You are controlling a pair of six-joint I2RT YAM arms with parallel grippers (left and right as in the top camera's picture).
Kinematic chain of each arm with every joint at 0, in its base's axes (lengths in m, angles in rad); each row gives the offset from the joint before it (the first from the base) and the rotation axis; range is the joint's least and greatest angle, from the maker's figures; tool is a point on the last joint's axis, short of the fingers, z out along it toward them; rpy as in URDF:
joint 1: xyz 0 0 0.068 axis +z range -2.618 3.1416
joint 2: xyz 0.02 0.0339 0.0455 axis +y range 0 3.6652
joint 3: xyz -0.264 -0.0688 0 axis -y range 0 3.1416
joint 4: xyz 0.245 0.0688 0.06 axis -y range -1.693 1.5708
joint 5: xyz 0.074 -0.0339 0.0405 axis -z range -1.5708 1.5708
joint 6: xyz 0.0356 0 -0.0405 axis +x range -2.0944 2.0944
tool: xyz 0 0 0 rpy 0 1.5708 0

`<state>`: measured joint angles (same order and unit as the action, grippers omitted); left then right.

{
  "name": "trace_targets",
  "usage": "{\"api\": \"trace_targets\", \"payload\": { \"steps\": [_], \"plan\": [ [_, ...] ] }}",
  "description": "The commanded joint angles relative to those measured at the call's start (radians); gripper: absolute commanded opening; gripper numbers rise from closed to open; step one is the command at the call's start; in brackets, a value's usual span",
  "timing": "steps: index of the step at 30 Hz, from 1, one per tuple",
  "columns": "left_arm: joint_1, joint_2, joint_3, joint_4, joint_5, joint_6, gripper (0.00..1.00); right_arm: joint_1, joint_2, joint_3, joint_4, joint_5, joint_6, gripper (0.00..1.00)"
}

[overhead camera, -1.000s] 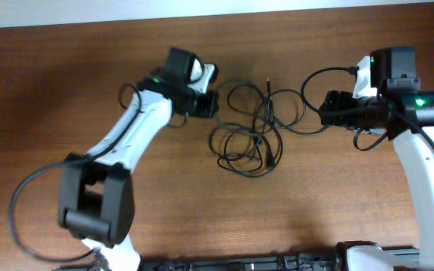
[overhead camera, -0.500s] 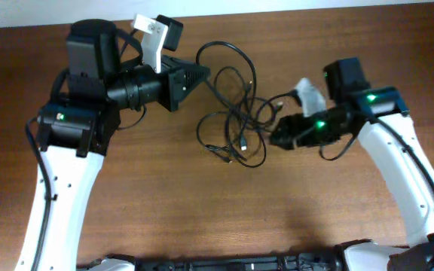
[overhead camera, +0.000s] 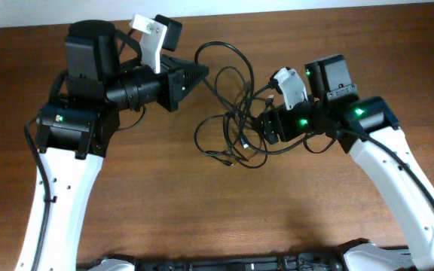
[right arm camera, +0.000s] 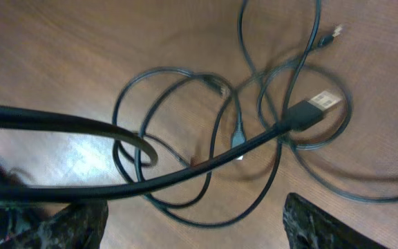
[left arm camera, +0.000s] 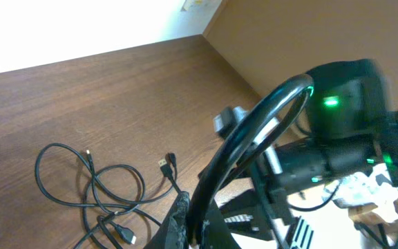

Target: Untangle cables

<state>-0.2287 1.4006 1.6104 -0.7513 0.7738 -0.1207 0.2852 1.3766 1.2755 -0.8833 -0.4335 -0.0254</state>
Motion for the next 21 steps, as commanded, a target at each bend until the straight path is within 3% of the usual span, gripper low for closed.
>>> {"api": "trace_targets", "payload": {
  "steps": [1, 7, 10, 11, 15, 16, 21],
  "plan": [
    [-0.004, -0.015, 0.019, 0.03, -0.01, 0.012, 0.0, 0.046, -0.055, 0.02, 0.025, 0.016, -0.03, 0.83],
    [-0.004, -0.015, 0.019, 0.071, 0.104, -0.003, 0.0, 0.14, -0.056, 0.02, 0.175, 0.02, -0.049, 0.84],
    [-0.004, -0.015, 0.019, 0.082, 0.247, -0.007, 0.0, 0.14, -0.056, 0.02, 0.317, 0.078, -0.048, 0.83],
    [-0.004, -0.015, 0.019, 0.093, 0.266, -0.011, 0.0, 0.14, -0.056, 0.02, 0.342, 0.08, -0.048, 0.74],
    [-0.004, -0.015, 0.019, 0.135, 0.267, -0.033, 0.0, 0.14, -0.05, 0.019, 0.304, 0.079, -0.045, 0.15],
    [-0.004, -0.015, 0.019, 0.15, 0.267, -0.051, 0.0, 0.14, -0.048, 0.019, 0.296, 0.079, -0.045, 0.05],
    [-0.002, -0.015, 0.019, 0.166, 0.205, -0.05, 0.05, 0.14, -0.048, 0.019, 0.276, 0.08, -0.044, 0.04]
  ]
}}
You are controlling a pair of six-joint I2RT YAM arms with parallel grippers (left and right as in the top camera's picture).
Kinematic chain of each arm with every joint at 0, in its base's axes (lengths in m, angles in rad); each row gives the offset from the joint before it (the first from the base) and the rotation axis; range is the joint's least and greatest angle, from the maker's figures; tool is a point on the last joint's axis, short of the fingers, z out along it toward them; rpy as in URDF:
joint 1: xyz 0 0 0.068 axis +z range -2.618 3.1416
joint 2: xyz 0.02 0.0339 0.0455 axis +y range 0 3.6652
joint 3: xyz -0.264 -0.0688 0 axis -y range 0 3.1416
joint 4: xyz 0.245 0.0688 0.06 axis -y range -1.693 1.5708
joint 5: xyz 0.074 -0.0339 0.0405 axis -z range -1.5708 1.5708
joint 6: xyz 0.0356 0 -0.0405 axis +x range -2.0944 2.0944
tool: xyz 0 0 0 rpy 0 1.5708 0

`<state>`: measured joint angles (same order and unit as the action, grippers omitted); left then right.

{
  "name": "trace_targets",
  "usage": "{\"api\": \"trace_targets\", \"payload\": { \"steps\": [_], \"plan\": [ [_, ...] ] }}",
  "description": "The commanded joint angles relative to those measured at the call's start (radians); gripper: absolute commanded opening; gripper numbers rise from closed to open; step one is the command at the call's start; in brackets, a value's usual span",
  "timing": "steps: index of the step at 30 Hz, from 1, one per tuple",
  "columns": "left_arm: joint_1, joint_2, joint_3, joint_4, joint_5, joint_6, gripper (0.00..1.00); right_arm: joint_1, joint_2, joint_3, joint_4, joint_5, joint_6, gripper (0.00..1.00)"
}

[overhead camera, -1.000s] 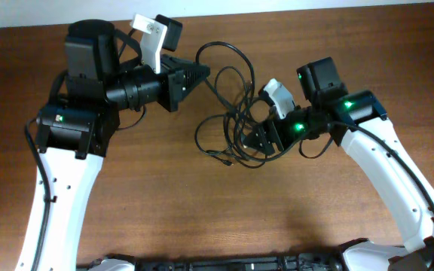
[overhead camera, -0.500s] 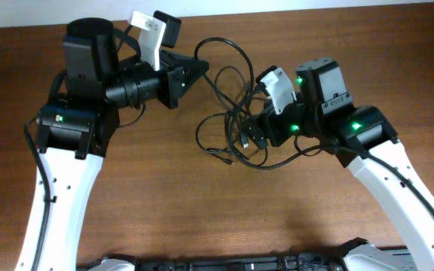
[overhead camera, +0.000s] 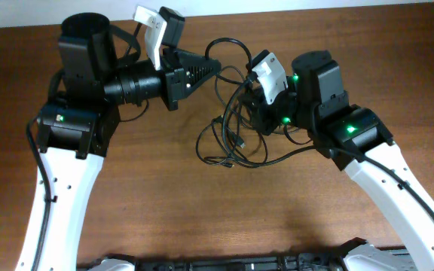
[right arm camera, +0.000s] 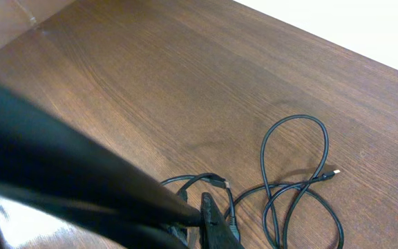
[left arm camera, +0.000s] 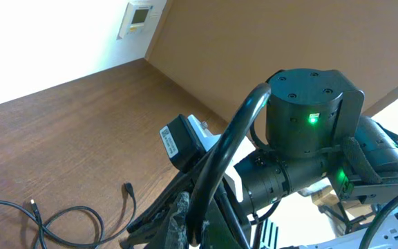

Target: Untangle cables

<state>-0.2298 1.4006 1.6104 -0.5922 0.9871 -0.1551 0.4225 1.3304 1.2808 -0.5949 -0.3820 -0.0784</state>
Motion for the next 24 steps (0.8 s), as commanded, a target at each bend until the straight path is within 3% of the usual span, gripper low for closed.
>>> {"api": "trace_targets", "payload": {
  "steps": [1, 2, 4, 7, 10, 13, 16, 20, 24],
  "plan": [
    [-0.001, -0.015, 0.019, -0.009, -0.028, -0.012, 0.09, 0.003, -0.002, 0.014, -0.016, 0.029, 0.009, 0.04],
    [-0.001, -0.015, 0.019, -0.029, -0.052, -0.002, 0.19, 0.003, -0.002, 0.014, -0.019, 0.029, 0.009, 0.04],
    [-0.001, -0.015, 0.019, -0.135, -0.209, 0.03, 0.56, 0.003, -0.002, 0.014, -0.035, 0.145, 0.122, 0.04],
    [-0.001, -0.014, 0.017, -0.323, -0.439, 0.029, 0.68, 0.003, -0.002, 0.014, -0.096, 0.37, 0.286, 0.04],
    [-0.001, -0.005, -0.013, -0.426, -0.552, 0.029, 0.79, 0.002, -0.002, 0.014, -0.142, 0.51, 0.446, 0.04],
    [-0.015, 0.028, -0.102, -0.428, -0.554, 0.028, 0.8, 0.003, -0.002, 0.014, -0.145, 0.494, 0.512, 0.04],
    [-0.056, 0.119, -0.167, -0.389, -0.467, 0.029, 0.68, 0.003, -0.002, 0.014, -0.151, 0.457, 0.533, 0.04],
    [-0.124, 0.302, -0.17, -0.378, -0.441, 0.016, 0.67, 0.003, -0.002, 0.014, -0.163, 0.458, 0.533, 0.04],
    [-0.158, 0.492, -0.17, -0.378, -0.437, 0.009, 0.55, 0.003, -0.002, 0.014, -0.173, 0.46, 0.533, 0.04]
  ]
}}
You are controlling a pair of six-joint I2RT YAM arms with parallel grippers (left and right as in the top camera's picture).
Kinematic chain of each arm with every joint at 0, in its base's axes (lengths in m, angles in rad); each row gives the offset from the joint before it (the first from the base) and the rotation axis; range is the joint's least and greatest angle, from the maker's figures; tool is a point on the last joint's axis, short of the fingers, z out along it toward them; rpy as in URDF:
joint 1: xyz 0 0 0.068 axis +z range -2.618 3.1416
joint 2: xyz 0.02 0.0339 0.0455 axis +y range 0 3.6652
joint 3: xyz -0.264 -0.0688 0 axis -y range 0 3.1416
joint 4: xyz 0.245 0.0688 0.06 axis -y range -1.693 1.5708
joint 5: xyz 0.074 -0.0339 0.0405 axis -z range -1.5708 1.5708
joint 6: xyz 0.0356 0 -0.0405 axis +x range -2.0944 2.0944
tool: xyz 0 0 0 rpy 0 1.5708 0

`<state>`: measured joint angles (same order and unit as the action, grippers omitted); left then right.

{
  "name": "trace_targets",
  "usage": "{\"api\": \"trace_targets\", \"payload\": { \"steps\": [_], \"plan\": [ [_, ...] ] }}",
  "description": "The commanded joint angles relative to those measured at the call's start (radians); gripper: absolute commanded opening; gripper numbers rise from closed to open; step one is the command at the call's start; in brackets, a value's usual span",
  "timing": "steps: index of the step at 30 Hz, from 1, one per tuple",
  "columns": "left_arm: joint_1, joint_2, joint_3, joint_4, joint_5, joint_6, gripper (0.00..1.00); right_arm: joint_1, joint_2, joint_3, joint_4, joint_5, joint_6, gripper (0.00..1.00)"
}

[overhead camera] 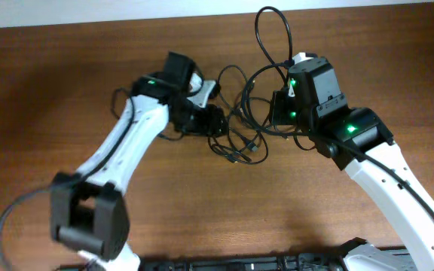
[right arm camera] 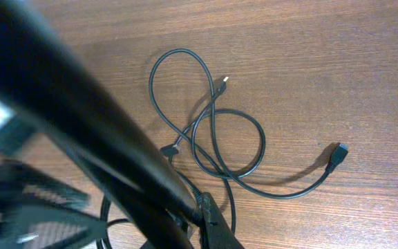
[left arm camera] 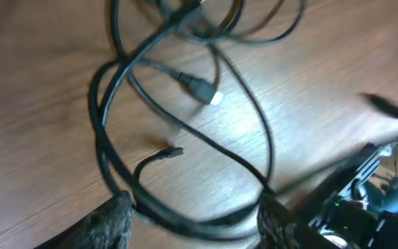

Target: Untangle cables

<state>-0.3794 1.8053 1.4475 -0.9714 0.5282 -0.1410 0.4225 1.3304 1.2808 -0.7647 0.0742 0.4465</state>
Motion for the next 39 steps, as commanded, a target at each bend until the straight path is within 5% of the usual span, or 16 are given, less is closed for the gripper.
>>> {"api": "trace_targets", "payload": {
  "steps": [1, 2, 3, 4, 5, 10, 16, 21, 29, 36, 39],
  "plan": [
    [-0.008, 0.127, -0.007, 0.001, 0.022, -0.005, 0.52, 0.003, -0.002, 0.014, -0.007, 0.006, 0.008, 0.04],
    [-0.008, 0.151, -0.007, 0.001, 0.022, -0.005, 0.49, 0.003, -0.002, 0.014, -0.008, 0.006, 0.008, 0.04],
    [-0.005, 0.201, -0.007, 0.0, 0.001, -0.004, 0.15, 0.002, -0.002, 0.014, -0.027, 0.014, 0.008, 0.04],
    [0.0, 0.204, -0.007, 0.0, -0.015, -0.004, 0.02, 0.002, -0.002, 0.014, -0.039, 0.026, 0.008, 0.04],
    [0.01, 0.203, -0.007, 0.0, -0.035, -0.004, 0.0, 0.002, -0.002, 0.014, -0.052, 0.047, 0.008, 0.04],
    [0.145, 0.202, -0.006, -0.013, -0.047, 0.0, 0.0, -0.064, -0.002, 0.014, -0.139, 0.148, 0.008, 0.04],
    [0.479, 0.201, -0.007, -0.075, 0.012, 0.031, 0.0, -0.439, -0.005, 0.014, -0.286, 0.144, 0.003, 0.04],
    [0.597, 0.201, -0.006, -0.077, 0.072, 0.034, 0.0, -0.766, -0.005, 0.014, -0.325, 0.073, 0.003, 0.04],
    [0.605, 0.161, -0.006, -0.039, 0.079, 0.034, 0.0, -1.139, -0.005, 0.014, -0.325, -0.051, 0.008, 0.04],
    [0.482, 0.017, -0.006, -0.071, 0.145, 0.15, 0.0, -1.133, -0.005, 0.014, -0.15, -0.518, -0.177, 0.04],
    [0.347, 0.015, -0.006, -0.078, 0.007, 0.169, 0.0, -1.138, -0.015, 0.014, 0.063, -0.639, -0.13, 0.04]
  ]
}}
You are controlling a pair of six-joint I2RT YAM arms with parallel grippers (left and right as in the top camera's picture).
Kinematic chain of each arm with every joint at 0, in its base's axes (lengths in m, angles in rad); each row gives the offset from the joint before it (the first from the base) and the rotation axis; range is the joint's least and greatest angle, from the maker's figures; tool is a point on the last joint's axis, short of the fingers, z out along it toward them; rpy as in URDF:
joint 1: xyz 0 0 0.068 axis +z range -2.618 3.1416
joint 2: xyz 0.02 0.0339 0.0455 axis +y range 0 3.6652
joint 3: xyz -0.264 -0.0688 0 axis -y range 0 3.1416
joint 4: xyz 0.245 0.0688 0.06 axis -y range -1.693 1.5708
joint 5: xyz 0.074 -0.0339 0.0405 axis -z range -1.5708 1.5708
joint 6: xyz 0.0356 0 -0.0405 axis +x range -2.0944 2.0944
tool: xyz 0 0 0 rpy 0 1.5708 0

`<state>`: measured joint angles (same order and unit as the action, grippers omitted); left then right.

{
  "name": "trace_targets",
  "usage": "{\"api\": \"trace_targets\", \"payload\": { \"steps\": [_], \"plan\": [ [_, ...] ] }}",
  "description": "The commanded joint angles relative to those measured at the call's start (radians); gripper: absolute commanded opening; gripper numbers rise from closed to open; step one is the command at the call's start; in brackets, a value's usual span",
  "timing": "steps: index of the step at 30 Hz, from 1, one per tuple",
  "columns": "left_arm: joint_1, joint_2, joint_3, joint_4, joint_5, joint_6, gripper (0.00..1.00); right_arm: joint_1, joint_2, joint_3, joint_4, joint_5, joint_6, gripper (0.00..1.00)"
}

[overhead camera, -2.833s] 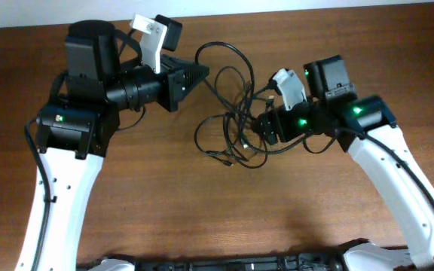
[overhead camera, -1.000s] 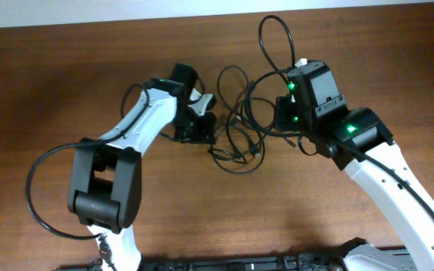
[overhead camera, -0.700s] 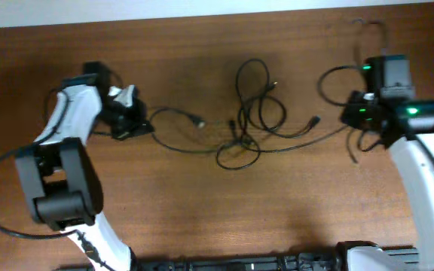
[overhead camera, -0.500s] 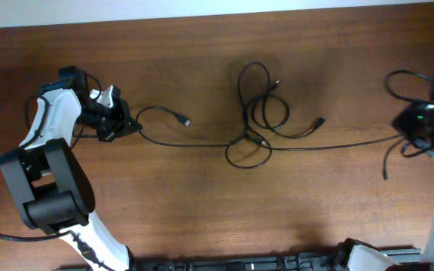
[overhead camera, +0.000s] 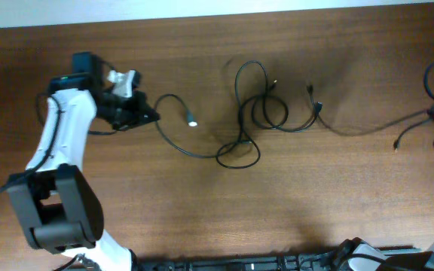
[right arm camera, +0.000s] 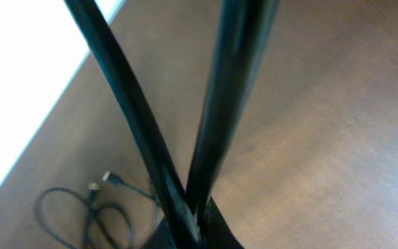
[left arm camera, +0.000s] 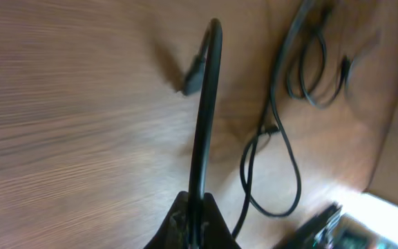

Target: Untangle cables

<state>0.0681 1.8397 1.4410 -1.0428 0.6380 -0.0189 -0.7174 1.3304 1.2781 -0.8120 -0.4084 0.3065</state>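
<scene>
Several thin black cables lie on the brown table point(overhead camera: 202, 218). My left gripper point(overhead camera: 143, 114) is shut on one black cable point(overhead camera: 179, 150), whose plug point(overhead camera: 192, 120) lies just to its right; the cable runs on to a small loop point(overhead camera: 238, 154). In the left wrist view the closed fingers point(left arm camera: 193, 211) pinch that cable point(left arm camera: 206, 104). A knot of loops point(overhead camera: 258, 105) lies mid-table. My right gripper, at the far right edge, is shut on another cable point(overhead camera: 368, 129) stretched back toward the knot. Two strands point(right arm camera: 213, 104) cross at its fingertips point(right arm camera: 193, 218).
The white wall strip borders the table's far edge point(overhead camera: 202, 16). A loose cable end point(overhead camera: 396, 143) lies near the right gripper, and a loop point(overhead camera: 432, 75) rises above it. The remaining cables point(right arm camera: 95, 207) show small at the lower left of the right wrist view.
Both grippers have moved apart: the left from beside the knot out to the left, the right from above the knot to the far right edge. Each is shut on a cable, and the knot is spread thinner.
First both grippers stood over one dense tangle at mid-table, the left raised, the right low beside it. Then the right held a strand up. Then the left was down at the tangle. Now each holds a cable far out to its side.
</scene>
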Motion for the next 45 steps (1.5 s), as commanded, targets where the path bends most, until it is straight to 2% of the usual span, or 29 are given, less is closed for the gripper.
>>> {"api": "trace_targets", "payload": {
  "steps": [1, 3, 4, 5, 8, 12, 15, 16, 18, 19, 20, 23, 28, 30, 34, 39, 42, 45],
  "plan": [
    [-0.129, -0.019, 0.001, -0.007, -0.131, 0.047, 0.0, 0.002, -0.022, 0.017, 0.153, -0.156, 0.042, 0.04],
    [-0.208, -0.019, 0.0, -0.006, -0.206, 0.047, 0.0, -0.006, -0.052, 0.017, 0.254, -0.15, 0.101, 0.04],
    [-0.242, -0.019, 0.001, -0.007, -0.243, 0.047, 0.0, -0.02, -0.071, 0.017, 0.265, -0.075, 0.134, 0.04],
    [-0.269, -0.019, 0.0, -0.007, -0.27, 0.046, 0.0, -0.032, -0.078, 0.017, 0.245, -0.002, 0.141, 0.04],
    [-0.302, -0.019, 0.0, -0.006, -0.273, 0.046, 0.0, -0.043, -0.052, 0.016, 0.04, 0.394, 0.201, 0.04],
    [-0.328, -0.019, 0.0, -0.014, -0.273, 0.046, 0.0, -0.044, 0.072, 0.014, 0.015, 0.421, 0.204, 0.04],
    [-0.33, -0.019, 0.0, -0.026, -0.272, 0.046, 0.0, -0.044, 0.101, 0.014, 0.026, 0.417, 0.204, 0.05],
    [-0.33, -0.019, 0.0, -0.026, -0.272, 0.046, 0.0, -0.042, 0.102, 0.014, 0.026, 0.404, 0.204, 0.18],
    [-0.33, -0.019, 0.0, -0.025, -0.272, 0.046, 0.0, -0.041, 0.102, 0.014, 0.026, 0.316, 0.204, 0.8],
    [-0.33, -0.019, 0.0, -0.026, -0.272, 0.046, 0.0, -0.041, 0.103, 0.014, 0.006, 0.267, 0.203, 0.91],
    [-0.33, -0.019, 0.0, -0.028, -0.272, 0.046, 0.0, -0.041, 0.103, 0.014, -0.092, 0.24, 0.203, 0.99],
    [-0.33, -0.019, 0.0, -0.035, -0.272, 0.046, 0.0, -0.041, 0.103, 0.014, -0.207, 0.223, 0.201, 0.99],
    [-0.329, -0.019, 0.001, 0.0, -0.234, 0.046, 0.0, -0.021, 0.103, 0.014, -0.269, -0.081, -0.073, 0.99],
    [-0.327, -0.019, 0.018, 0.005, -0.235, 0.047, 0.0, 0.045, 0.103, 0.011, -0.302, -0.078, -0.101, 0.99],
    [-0.318, -0.089, 0.094, 0.002, -0.235, 0.047, 0.0, 0.285, 0.103, -0.021, -0.315, -0.077, -0.22, 0.99],
    [-0.314, -0.263, 0.118, 0.001, -0.236, 0.047, 0.0, 0.568, 0.103, -0.11, -0.317, -0.074, -0.225, 1.0],
    [-0.313, -0.323, 0.118, -0.01, -0.235, 0.046, 0.0, 0.7, 0.103, -0.204, -0.226, -0.074, -0.221, 0.91],
    [-0.313, -0.323, 0.117, -0.026, -0.235, 0.046, 0.0, 0.773, 0.103, -0.316, -0.124, -0.079, -0.109, 0.85]
  ]
}}
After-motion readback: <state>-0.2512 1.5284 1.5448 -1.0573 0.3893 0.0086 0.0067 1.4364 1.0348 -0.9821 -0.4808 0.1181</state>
